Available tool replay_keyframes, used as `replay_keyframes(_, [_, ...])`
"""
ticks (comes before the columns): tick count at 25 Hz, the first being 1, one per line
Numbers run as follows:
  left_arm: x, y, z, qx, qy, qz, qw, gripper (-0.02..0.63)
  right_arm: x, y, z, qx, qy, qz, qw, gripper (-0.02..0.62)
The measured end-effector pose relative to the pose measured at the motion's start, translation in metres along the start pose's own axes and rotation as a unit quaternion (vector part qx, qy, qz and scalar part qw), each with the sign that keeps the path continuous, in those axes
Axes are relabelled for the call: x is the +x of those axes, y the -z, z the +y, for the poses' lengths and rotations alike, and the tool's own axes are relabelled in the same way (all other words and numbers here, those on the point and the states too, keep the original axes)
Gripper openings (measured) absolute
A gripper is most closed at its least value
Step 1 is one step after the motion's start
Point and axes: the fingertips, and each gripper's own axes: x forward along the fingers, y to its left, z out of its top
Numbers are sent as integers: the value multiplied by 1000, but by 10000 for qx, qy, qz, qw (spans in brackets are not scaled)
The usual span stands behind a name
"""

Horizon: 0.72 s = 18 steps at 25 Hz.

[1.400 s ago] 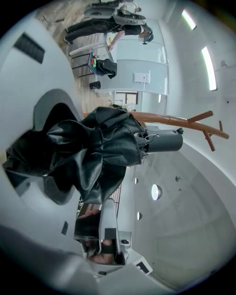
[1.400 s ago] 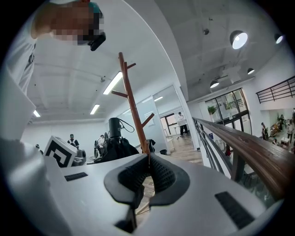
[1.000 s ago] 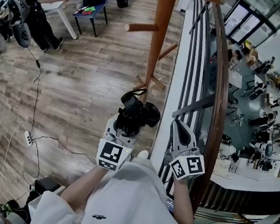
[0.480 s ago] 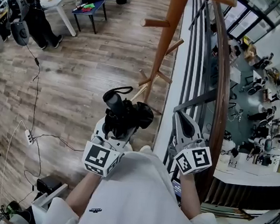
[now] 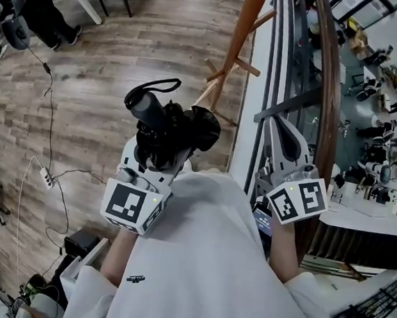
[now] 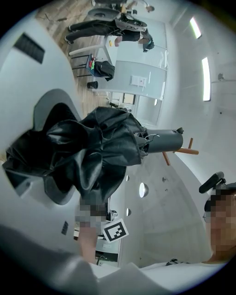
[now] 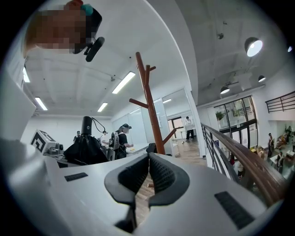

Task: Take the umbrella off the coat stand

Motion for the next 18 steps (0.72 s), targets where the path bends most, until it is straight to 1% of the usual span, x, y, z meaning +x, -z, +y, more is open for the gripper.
replay_keyframes(2, [-4, -1, 6, 48, 69, -5, 10000, 241, 3, -1, 9, 39, 23, -36, 10000, 34])
replay_keyframes(5, [-2, -1, 4, 128, 150, 37, 9998, 241, -3, -1, 10, 145, 88, -87, 9998, 34])
replay_keyframes(9, [3, -2, -2, 184, 269, 71, 9994, 241, -11, 0, 13, 32, 147, -150, 9998, 34])
replay_keyframes(14, [6, 14, 4, 142, 374, 246, 9989, 241, -6, 24, 32, -193, 209, 27, 9996, 34])
replay_keyframes(18, [9, 18, 6, 109, 463, 264, 9985, 241, 1, 32, 42, -198, 176, 124, 9996, 34])
